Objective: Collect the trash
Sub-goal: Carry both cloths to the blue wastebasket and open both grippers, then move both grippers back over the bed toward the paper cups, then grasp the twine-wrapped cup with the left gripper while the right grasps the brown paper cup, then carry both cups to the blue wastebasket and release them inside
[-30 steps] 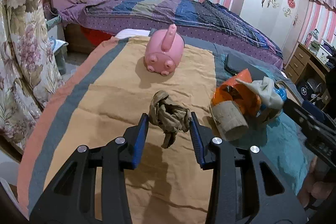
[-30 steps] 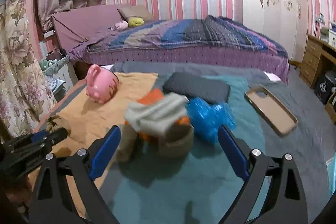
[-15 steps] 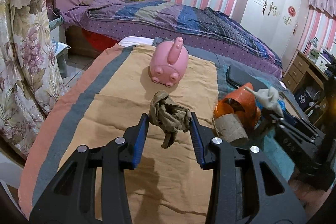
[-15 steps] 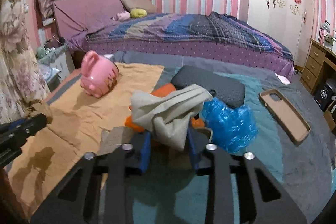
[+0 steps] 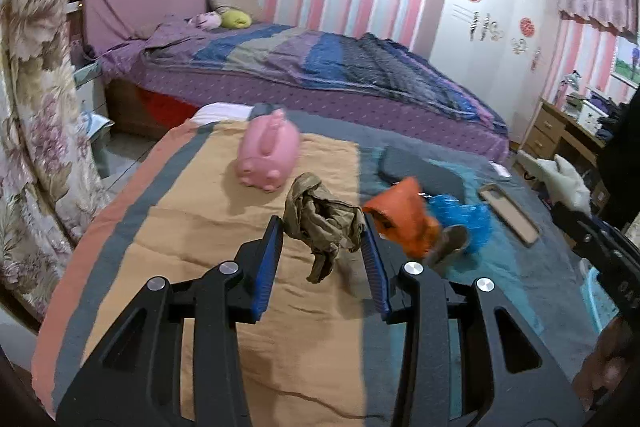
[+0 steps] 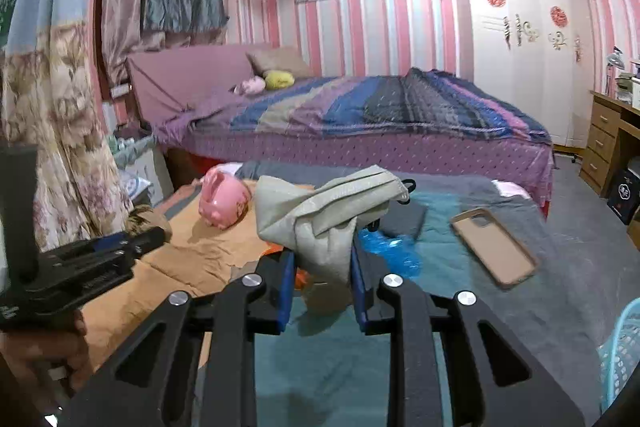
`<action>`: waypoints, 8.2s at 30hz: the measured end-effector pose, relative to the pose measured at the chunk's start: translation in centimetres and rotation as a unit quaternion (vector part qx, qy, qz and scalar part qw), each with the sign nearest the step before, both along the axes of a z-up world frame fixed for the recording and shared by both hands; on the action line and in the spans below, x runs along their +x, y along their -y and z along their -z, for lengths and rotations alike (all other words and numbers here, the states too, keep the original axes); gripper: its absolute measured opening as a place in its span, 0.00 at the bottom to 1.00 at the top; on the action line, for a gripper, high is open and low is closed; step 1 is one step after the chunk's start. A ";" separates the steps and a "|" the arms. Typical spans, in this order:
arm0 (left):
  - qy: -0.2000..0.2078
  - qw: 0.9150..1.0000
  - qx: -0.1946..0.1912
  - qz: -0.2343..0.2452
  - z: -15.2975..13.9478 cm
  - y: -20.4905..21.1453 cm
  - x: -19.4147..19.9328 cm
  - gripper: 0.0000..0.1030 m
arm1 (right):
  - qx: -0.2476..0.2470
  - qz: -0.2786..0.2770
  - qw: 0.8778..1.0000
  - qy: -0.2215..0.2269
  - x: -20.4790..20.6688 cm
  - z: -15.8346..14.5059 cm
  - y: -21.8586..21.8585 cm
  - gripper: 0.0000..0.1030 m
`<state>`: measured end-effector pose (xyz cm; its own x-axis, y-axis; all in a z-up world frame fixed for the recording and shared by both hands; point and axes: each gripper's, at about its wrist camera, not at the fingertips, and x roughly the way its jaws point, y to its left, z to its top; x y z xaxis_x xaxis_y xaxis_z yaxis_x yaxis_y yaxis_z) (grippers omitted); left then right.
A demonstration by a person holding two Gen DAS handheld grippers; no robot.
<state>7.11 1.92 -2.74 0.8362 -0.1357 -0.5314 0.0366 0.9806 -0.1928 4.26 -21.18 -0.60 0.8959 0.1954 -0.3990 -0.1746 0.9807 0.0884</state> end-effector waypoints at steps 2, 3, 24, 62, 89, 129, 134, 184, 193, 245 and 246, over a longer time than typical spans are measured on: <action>0.007 1.000 -0.006 0.007 -0.5 0.7 -0.4 0.37 | 0.006 0.003 1.000 0.009 -1.2 -0.7 1.2 0.24; 0.010 1.000 -0.008 0.010 -0.7 1.2 -0.7 0.37 | 0.008 0.007 1.000 0.014 -1.8 -1.1 1.8 0.24; 0.039 0.990 0.009 0.136 -2.2 16.7 -5.5 0.37 | 0.013 0.171 0.985 0.015 -10.6 -2.9 20.3 0.24; -0.022 0.933 -0.017 0.359 -1.4 44.7 -8.2 0.78 | 0.082 0.332 0.940 -0.009 -16.9 -1.3 39.6 0.61; 0.011 0.998 0.062 0.024 -1.6 10.7 -1.8 0.87 | 0.001 0.157 0.987 -0.037 -8.5 -1.4 22.3 0.71; 0.014 0.996 0.012 0.084 -3.0 6.0 -9.9 0.95 | 0.027 0.144 0.989 -0.025 -0.3 3.9 9.3 0.89; -0.015 0.997 -0.030 0.068 -2.2 4.6 -8.0 0.95 | 0.048 0.175 0.983 0.010 -1.7 2.8 9.6 0.90; -0.102 0.994 -0.020 0.014 7.4 2.9 7.6 0.41 | -0.029 -0.035 0.993 -0.107 8.4 6.6 -0.2 0.94; -0.070 0.997 -0.026 -0.029 5.2 0.2 6.8 0.41 | -0.008 -0.043 0.989 -0.140 11.8 8.7 -2.0 0.93; 0.047 0.990 -0.028 0.134 -3.5 17.3 -4.8 0.41 | 0.052 0.136 0.989 0.007 -8.4 -3.7 21.1 0.44; 0.048 0.989 -0.022 0.140 -3.7 18.2 -4.8 0.41 | 0.055 0.140 0.989 0.008 -8.5 -3.8 21.6 0.44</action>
